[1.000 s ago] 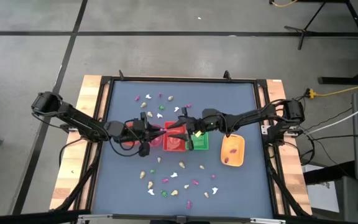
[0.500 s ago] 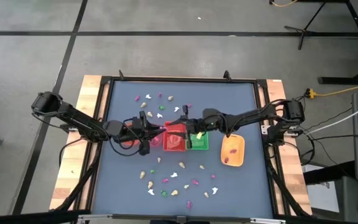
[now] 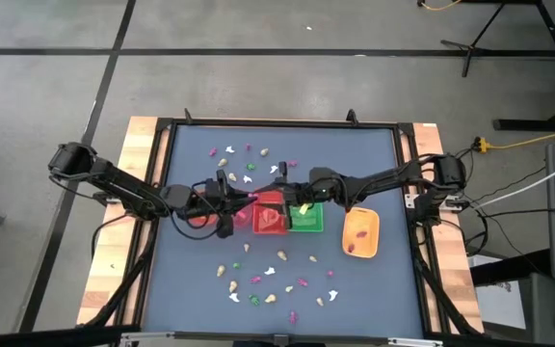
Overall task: Sort Halloween decoration
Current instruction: Put the pink skeleton toy into the yellow bin, then put the yellow skull toy into the green bin
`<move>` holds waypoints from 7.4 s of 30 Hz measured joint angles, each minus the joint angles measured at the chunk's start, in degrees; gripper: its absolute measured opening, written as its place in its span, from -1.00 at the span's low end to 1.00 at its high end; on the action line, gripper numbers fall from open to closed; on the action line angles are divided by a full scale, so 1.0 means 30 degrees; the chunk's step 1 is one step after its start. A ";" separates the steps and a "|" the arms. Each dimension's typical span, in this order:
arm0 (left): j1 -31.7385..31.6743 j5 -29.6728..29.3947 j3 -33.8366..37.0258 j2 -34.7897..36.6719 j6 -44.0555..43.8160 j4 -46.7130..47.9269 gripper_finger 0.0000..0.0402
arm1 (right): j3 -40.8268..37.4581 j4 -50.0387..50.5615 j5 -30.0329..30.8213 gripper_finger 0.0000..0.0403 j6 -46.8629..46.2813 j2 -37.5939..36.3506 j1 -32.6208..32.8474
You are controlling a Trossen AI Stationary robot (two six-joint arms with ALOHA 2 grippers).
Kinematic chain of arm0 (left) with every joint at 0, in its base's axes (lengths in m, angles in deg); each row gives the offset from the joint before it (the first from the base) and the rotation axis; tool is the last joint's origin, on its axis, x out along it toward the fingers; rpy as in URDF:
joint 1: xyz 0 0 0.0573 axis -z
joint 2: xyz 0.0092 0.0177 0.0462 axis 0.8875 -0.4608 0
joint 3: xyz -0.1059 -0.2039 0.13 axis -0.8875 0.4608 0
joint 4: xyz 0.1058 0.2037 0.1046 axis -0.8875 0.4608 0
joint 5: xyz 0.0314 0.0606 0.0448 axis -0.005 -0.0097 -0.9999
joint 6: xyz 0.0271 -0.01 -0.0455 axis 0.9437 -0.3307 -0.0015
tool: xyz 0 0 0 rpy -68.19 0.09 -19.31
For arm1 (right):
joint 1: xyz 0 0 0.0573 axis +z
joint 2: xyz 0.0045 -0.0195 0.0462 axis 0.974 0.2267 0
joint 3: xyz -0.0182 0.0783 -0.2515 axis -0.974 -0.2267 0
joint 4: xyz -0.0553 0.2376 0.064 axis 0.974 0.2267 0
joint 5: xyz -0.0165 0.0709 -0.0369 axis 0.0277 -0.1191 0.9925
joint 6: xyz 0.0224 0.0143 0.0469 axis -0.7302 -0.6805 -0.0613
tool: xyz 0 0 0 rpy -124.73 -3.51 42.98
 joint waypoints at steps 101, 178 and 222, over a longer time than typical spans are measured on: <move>0.0000 0.0141 0.0007 0.0007 0.0015 0.6142 -0.32 | 0.0205 3.6027 -0.2185 -0.85 -0.8638 -0.5978 -0.0146; 0.0005 0.0207 0.0007 0.0007 0.0000 0.6118 -0.32 | 0.2755 2.7676 0.8999 -0.03 -1.6990 -0.2429 1.0112; 0.0007 0.0207 0.0007 0.0007 -0.0007 0.6142 -0.32 | 0.2784 2.5192 0.8614 -0.20 -1.7085 0.2173 0.9934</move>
